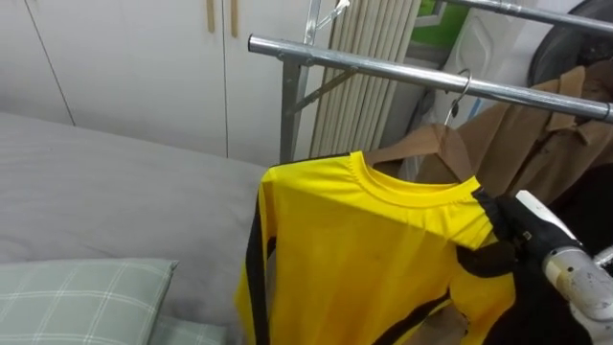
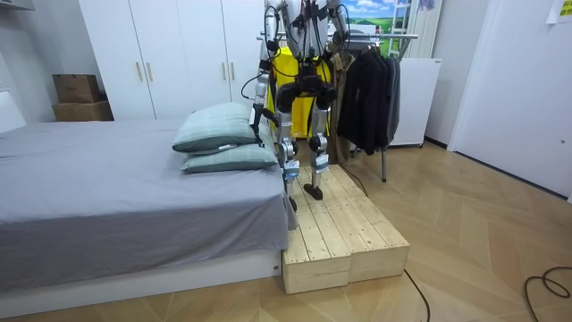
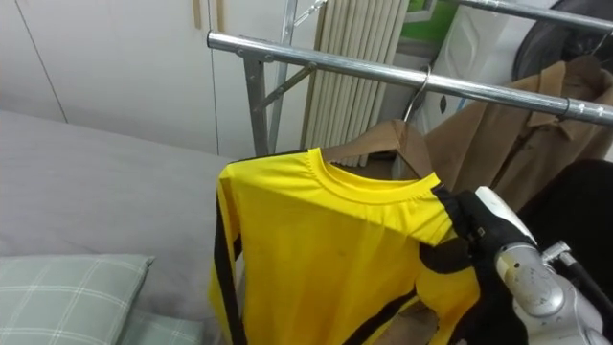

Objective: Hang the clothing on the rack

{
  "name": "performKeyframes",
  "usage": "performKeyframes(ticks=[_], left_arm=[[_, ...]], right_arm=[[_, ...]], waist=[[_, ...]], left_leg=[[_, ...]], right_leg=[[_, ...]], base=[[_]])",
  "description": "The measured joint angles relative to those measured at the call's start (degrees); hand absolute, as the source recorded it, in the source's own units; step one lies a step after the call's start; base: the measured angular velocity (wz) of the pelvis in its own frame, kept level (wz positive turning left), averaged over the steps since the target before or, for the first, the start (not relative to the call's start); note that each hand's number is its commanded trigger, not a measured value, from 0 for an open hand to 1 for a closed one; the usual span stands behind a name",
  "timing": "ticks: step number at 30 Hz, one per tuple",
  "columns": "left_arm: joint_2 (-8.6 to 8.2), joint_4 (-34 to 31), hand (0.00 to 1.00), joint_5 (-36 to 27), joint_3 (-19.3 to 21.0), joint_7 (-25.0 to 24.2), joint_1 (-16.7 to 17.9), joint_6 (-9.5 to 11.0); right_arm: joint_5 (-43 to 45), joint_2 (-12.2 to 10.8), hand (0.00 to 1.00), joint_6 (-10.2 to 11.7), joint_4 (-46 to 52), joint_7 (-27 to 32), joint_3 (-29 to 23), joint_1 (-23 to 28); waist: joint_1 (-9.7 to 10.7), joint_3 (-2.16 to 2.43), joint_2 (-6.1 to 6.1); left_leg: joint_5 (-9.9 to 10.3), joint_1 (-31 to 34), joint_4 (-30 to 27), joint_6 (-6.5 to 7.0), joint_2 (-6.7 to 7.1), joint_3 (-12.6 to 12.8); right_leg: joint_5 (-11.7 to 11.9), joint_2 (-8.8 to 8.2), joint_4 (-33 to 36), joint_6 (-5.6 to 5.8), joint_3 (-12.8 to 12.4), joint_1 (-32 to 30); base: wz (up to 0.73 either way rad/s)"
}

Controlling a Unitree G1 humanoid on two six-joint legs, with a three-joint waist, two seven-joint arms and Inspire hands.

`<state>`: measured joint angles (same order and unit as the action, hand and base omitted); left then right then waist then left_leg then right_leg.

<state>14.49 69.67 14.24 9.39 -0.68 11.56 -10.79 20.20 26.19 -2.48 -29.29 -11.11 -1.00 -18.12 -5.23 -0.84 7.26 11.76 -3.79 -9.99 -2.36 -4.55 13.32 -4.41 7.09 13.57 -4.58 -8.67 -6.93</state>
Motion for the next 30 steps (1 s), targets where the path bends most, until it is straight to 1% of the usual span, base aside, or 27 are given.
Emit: performKeyframes(ticks=[3, 6, 8, 10, 14, 16, 18, 24, 25, 26, 27, 30], left_arm=[[0.14, -0.6, 0.0, 0.0, 0.0, -0.1, 0.1, -0.1], [0.14, -1.3, 0.0, 0.0, -0.1, -0.6, 0.3, -0.5], [0.12, -1.4, 0.0, 0.1, -0.1, -1.0, 0.3, -0.6], [0.07, -1.5, 0.0, 0.5, -0.1, -1.1, 0.3, -0.5], [-0.01, -1.5, 0.0, 1.7, -0.7, -1.1, 0.3, -0.6], [-0.03, -1.6, 0.0, 2.3, -0.7, -1.1, 0.2, -0.7], [-0.12, -1.8, 0.0, 2.9, -0.7, -1.1, 0.2, -0.8], [-0.31, -2.2, 0.0, 3.6, -0.7, -1.1, 0.2, -0.8], [-0.32, -2.2, 0.0, 3.6, -0.7, -1.1, 0.2, -0.8], [-0.32, -2.2, 0.0, 3.6, -0.7, -1.1, 0.2, -0.8], [-0.32, -2.2, 0.0, 3.6, -0.6, -1.1, 0.2, -0.8], [-0.32, -2.2, 0.0, 3.9, -0.6, -1.1, 0.2, -0.8]], right_arm=[[0.0, 0.0, 1.0, 0.4, -1.1, 0.9, 0.0, 0.0], [0.1, 0.0, 1.0, 0.6, -1.3, 1.8, 0.5, 0.0], [0.2, 0.0, 1.0, 0.6, -1.4, 2.5, 0.8, 0.1], [0.3, -0.1, 1.0, 0.6, -1.7, 3.1, 0.9, 0.2], [0.4, -0.6, 1.0, 1.1, -2.7, 4.3, 0.9, 0.2], [0.8, -1.4, 1.0, 1.4, -3.3, 5.4, 0.9, 0.2], [0.8, -1.7, 1.0, 1.7, -3.5, 6.2, 0.9, 0.2], [0.9, -1.9, 1.0, 2.4, -4.4, 7.3, 0.9, 0.3], [0.8, -2.0, 0.58, 2.5, -4.4, 7.4, 0.9, 0.3], [0.8, -2.1, 0.47, 2.5, -4.4, 7.4, 0.8, 0.3], [0.8, -2.3, 0.0, 2.5, -4.5, 7.4, 0.7, 0.3], [0.6, -3.4, 0.0, 3.2, -6.0, 8.2, 0.4, 0.3]], waist=[[-0.2, -0.04, -0.06], [-0.3, -0.12, -0.36], [-0.8, -0.25, -0.71], [-1.3, -0.27, -0.95], [-1.4, -0.21, -1.17], [-1.4, -0.11, -1.35], [-1.4, -0.12, -1.61], [-1.4, -0.03, -2.23], [-1.4, -0.02, -2.25], [-1.3, -0.02, -2.25], [-1.3, -0.02, -2.24], [-1.3, -0.06, -2.31]], left_leg=[[0.0, 0.0, -0.1, 0.0, -0.05, 0.0], [0.0, -0.2, -0.1, -0.02, -0.07, 0.0], [0.0, -0.5, -0.1, -0.02, -0.07, 0.2], [0.0, -0.7, 0.0, -0.02, -0.06, 0.3], [0.0, -0.9, 0.0, -0.03, -0.07, 0.4], [0.0, -0.9, 0.0, -0.06, -0.12, 0.4], [0.0, -0.9, 0.0, -0.08, -0.14, 0.4], [0.0, -0.9, -0.1, -0.09, -0.19, -0.1], [0.0, -0.9, -0.1, -0.1, -0.2, -0.1], [0.0, -0.9, -0.1, -0.1, -0.2, -0.1], [0.0, -0.9, -0.1, -0.11, -0.21, -0.1], [0.1, -1.2, -0.3, -0.16, -0.3, -0.4]], right_leg=[[0.0, 0.01, 0.0, -0.02, 0.2, 0.0], [0.0, 0.09, 0.0, -0.06, 0.1, 0.1], [0.0, 0.2, 0.1, -0.07, -0.3, 0.3], [0.0, 0.28, 0.1, -0.07, -0.6, 0.4], [0.0, 0.24, 0.0, -0.05, -0.5, 0.6], [0.1, 0.23, 0.0, -0.09, -0.3, 0.6], [0.1, 0.22, -0.1, -0.1, -0.2, 0.6], [0.1, 0.15, -0.3, -0.16, 0.2, 1.0], [0.1, 0.15, -0.3, -0.19, 0.2, 1.0], [0.1, 0.15, -0.3, -0.21, 0.2, 1.0], [0.1, 0.14, -0.4, -0.24, 0.2, 1.1], [0.3, 0.07, -1.0, -0.27, 0.4, 1.8]], base=[[0.0], [0.0], [-0.07], [-0.06], [0.0], [0.0], [0.02], [0.04], [0.0], [0.0], [0.0], [0.04]])
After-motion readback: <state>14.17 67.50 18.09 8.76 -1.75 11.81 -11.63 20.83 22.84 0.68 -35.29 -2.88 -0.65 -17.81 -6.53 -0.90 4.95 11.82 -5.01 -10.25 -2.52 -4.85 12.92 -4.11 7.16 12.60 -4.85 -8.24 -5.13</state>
